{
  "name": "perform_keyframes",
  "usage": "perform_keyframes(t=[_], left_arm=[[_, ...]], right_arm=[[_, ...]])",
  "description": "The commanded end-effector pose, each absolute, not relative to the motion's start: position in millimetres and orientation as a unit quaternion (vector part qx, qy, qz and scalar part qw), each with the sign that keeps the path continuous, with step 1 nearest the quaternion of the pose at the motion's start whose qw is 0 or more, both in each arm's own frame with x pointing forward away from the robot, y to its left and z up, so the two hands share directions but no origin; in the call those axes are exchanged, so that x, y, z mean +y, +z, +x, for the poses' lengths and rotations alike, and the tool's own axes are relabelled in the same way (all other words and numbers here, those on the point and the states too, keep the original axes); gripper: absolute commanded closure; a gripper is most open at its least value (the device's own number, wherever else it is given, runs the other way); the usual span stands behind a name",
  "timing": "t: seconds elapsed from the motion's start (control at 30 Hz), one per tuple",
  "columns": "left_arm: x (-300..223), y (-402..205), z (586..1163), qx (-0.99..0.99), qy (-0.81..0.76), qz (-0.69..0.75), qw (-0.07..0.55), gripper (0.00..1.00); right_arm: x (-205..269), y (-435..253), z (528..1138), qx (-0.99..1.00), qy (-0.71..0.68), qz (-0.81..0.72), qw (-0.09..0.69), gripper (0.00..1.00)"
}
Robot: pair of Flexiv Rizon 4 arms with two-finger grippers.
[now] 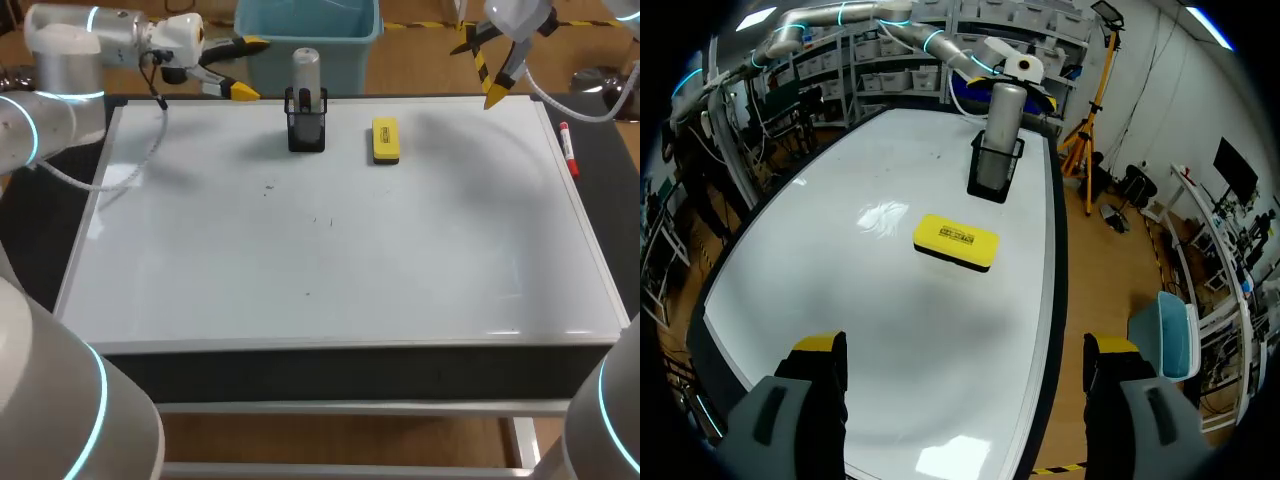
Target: Pick up the inspection probe, press it on each red-marked spot on the whiteboard one by one, put down the probe, pick up the eraser, and wipe off all the red marks.
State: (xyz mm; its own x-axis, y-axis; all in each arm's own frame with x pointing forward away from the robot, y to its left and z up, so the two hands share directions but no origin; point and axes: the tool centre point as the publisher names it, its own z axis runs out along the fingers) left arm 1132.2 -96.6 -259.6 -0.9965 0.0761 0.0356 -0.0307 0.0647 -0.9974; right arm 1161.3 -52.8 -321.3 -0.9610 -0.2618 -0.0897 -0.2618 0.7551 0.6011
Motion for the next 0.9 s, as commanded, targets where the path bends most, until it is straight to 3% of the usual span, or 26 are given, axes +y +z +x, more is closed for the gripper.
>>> perform_keyframes(t=[0.03, 0.9], left_arm=[[-79.1, -248.9, 1083.0, -0.798, 0.548, 0.179, -0.172, 0.0], [-45.0, -249.1, 1047.8, -0.786, 0.538, 0.223, -0.206, 0.0]], right_arm=[[-52.9, -320.0, 1161.0, 0.938, 0.318, -0.14, -0.001, 0.0], [-52.9, -320.0, 1161.0, 0.938, 0.318, -0.14, -0.001, 0.0]])
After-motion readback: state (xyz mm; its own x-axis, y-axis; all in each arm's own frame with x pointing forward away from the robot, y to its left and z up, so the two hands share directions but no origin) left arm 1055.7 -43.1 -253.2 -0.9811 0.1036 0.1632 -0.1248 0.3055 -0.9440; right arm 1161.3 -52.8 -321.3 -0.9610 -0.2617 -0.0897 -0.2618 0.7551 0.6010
